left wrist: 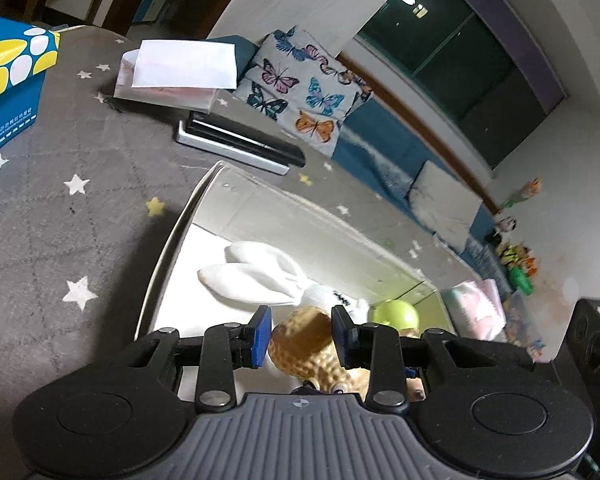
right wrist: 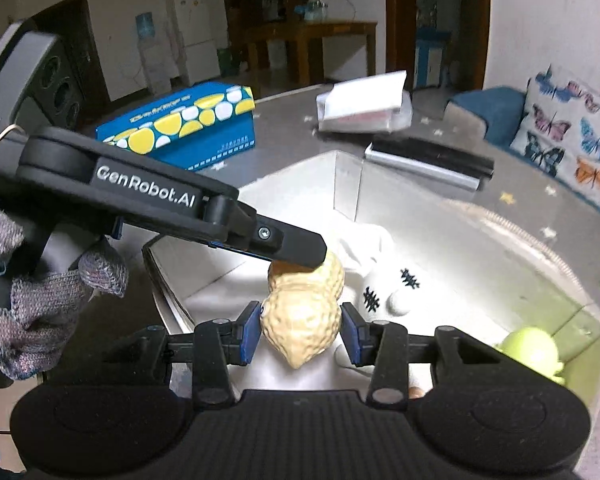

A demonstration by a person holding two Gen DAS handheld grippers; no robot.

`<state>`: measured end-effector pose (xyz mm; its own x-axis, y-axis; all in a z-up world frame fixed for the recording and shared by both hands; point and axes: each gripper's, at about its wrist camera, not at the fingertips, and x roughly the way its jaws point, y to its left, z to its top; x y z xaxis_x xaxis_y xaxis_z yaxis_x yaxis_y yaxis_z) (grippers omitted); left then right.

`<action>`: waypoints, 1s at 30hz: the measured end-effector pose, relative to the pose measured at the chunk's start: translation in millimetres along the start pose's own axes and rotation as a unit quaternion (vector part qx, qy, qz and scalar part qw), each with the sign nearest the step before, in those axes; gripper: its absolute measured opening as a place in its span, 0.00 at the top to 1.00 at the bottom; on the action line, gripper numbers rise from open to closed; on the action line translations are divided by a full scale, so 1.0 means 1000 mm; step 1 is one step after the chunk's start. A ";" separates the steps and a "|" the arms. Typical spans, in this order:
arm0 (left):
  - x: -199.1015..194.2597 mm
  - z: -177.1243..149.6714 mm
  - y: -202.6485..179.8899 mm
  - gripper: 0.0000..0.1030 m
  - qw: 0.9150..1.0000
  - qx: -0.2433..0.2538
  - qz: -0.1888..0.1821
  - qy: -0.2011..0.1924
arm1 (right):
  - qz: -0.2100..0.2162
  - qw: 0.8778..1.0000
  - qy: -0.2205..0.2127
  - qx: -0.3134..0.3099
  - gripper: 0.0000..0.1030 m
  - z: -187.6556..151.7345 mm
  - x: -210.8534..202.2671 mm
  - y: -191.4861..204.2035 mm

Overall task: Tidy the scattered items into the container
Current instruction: 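Lift the peanut toy with both tools and carry it over the box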

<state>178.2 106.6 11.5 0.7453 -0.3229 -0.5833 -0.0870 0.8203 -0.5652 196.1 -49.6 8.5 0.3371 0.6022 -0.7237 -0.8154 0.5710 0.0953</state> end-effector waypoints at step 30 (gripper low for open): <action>0.008 -0.002 -0.010 0.66 0.998 0.041 0.036 0.015 | 0.009 0.998 0.064 -0.006 0.59 0.009 0.023 -0.005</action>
<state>183.6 94.9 11.7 0.7190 -0.2739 -0.6388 -0.0843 0.8779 -0.4713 211.6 -33.6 -2.2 0.2602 0.5347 -0.8040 -0.8263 0.5541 0.1011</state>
